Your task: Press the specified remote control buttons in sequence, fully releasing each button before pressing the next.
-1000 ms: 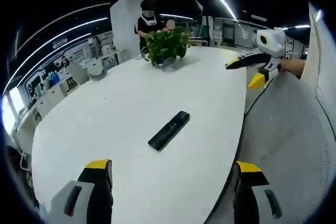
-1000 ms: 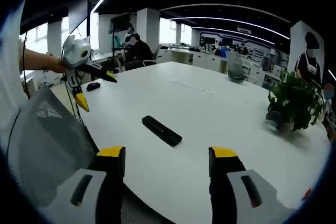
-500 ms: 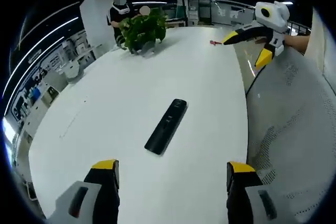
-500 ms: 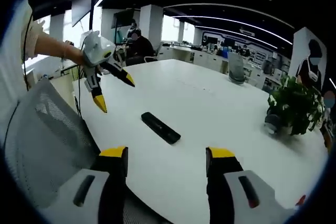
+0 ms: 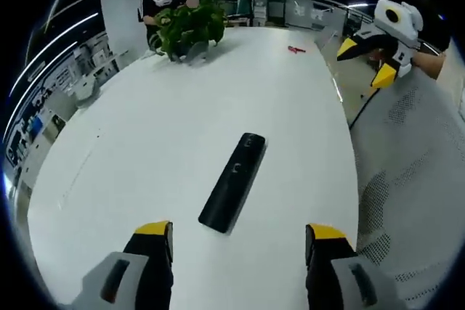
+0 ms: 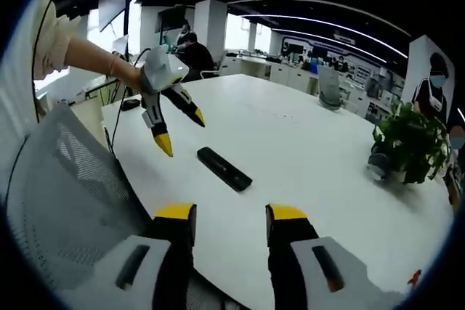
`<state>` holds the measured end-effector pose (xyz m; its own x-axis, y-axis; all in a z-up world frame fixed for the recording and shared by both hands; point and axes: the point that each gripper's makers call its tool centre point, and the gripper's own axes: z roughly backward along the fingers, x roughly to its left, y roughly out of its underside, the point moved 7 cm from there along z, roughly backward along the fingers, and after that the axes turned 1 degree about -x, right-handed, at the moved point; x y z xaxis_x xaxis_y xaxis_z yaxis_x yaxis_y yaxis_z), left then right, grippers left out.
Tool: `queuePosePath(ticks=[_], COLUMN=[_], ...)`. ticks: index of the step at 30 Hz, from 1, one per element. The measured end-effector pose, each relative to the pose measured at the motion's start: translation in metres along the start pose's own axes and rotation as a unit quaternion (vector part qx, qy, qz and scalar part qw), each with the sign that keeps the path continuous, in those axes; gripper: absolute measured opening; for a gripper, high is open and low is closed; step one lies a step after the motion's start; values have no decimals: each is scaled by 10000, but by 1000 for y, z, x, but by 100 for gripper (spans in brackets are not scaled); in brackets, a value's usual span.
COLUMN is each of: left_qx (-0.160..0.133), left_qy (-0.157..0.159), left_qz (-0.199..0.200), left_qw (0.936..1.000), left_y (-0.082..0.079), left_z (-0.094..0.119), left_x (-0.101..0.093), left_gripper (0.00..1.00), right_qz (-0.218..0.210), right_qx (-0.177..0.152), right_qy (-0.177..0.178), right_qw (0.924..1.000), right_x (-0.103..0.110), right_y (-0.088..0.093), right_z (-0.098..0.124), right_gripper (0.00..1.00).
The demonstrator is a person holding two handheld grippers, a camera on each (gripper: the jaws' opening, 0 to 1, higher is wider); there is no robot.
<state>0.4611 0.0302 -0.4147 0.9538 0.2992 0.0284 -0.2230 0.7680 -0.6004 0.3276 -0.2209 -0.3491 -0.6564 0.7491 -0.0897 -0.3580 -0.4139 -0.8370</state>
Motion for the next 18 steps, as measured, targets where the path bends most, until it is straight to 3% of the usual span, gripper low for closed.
queuePosePath(ticks=[7, 18], left_qx=[218, 462], left_qy=[253, 509], left_qz=[-126, -92], left_qw=[9994, 9976], left_y=[-5, -7], left_z=[-19, -44], left_x=[3, 13], left_gripper=[72, 56], right_qz=[21, 7], right_qx=[86, 178], right_qy=[-34, -19], right_qw=[10000, 9998], right_x=[0, -1], right_y=[2, 4], right_z=[-1, -1], right_gripper=[37, 34])
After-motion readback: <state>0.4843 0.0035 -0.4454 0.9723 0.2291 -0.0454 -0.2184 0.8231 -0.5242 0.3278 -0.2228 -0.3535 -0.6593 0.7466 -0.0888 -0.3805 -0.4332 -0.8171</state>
